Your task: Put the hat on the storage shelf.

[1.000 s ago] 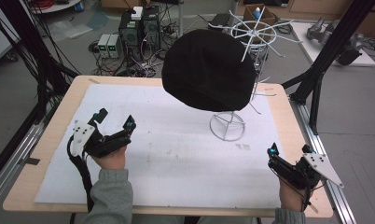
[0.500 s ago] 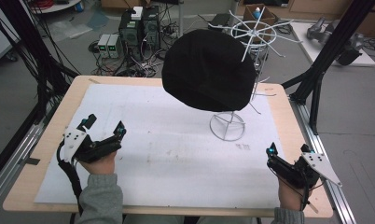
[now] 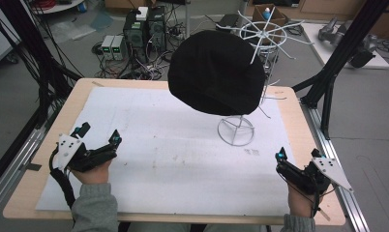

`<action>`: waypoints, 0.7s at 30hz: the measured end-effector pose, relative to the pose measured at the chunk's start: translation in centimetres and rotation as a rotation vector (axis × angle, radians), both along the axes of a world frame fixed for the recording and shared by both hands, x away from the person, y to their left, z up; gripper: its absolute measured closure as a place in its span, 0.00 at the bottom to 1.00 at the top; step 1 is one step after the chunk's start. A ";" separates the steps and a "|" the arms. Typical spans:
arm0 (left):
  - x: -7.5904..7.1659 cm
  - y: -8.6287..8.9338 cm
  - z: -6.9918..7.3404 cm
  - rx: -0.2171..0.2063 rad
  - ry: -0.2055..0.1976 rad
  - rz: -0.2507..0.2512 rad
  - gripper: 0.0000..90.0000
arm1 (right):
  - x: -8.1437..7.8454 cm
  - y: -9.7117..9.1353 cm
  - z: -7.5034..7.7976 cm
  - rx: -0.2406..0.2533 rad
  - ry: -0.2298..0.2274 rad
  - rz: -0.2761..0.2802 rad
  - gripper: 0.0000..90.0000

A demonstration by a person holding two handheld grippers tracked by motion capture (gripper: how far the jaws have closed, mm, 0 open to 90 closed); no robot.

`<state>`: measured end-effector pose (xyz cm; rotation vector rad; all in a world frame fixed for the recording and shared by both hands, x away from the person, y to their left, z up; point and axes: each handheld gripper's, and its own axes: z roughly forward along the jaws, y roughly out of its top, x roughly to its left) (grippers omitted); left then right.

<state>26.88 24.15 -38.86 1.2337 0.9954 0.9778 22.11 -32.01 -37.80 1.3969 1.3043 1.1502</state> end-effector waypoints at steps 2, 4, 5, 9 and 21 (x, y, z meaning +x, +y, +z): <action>-0.1 0.4 -0.2 0.001 0.009 0.006 0.02 | 0.0 0.1 0.0 0.004 0.002 0.000 0.01; -0.2 0.8 -0.4 -0.015 0.017 0.004 0.02 | 0.1 0.1 -0.1 0.000 0.002 0.001 0.01; -0.3 1.0 -0.4 -0.020 0.015 0.005 0.02 | 0.1 0.1 -0.1 0.002 0.004 0.001 0.01; -0.5 1.5 -0.4 -0.015 0.011 0.013 0.02 | 0.1 0.2 0.0 0.003 0.001 0.006 0.01; -1.2 2.4 -0.7 -0.006 0.021 0.030 0.02 | 0.1 0.2 0.1 0.011 -0.007 0.016 0.01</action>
